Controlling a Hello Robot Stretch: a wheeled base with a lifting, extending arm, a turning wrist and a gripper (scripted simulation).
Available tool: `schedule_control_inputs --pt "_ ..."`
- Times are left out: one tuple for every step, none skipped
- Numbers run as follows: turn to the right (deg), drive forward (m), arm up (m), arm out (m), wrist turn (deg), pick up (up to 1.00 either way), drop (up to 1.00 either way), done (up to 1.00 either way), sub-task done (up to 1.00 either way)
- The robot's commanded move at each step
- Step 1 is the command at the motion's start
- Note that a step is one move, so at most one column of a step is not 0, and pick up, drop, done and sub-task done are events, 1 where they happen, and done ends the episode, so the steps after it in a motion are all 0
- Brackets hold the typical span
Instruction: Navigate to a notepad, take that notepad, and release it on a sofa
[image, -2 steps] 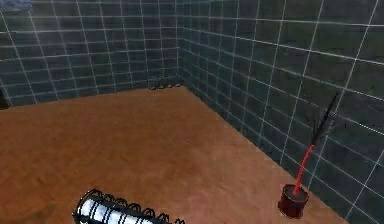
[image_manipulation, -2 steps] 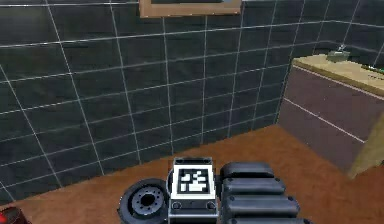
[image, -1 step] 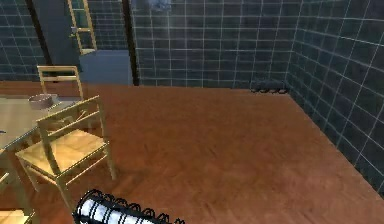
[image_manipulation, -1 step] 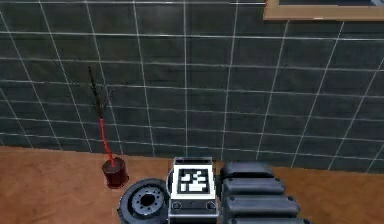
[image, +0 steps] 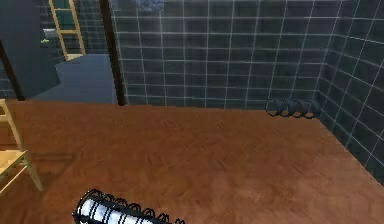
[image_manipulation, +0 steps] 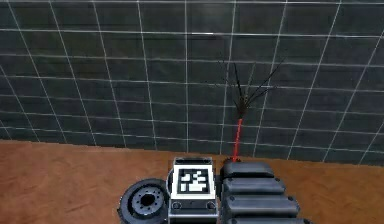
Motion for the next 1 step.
schedule_control_inputs --pt "-3.0 0.0 0.0 0.0 0.0 0.0 0.0 0.0 0.0"
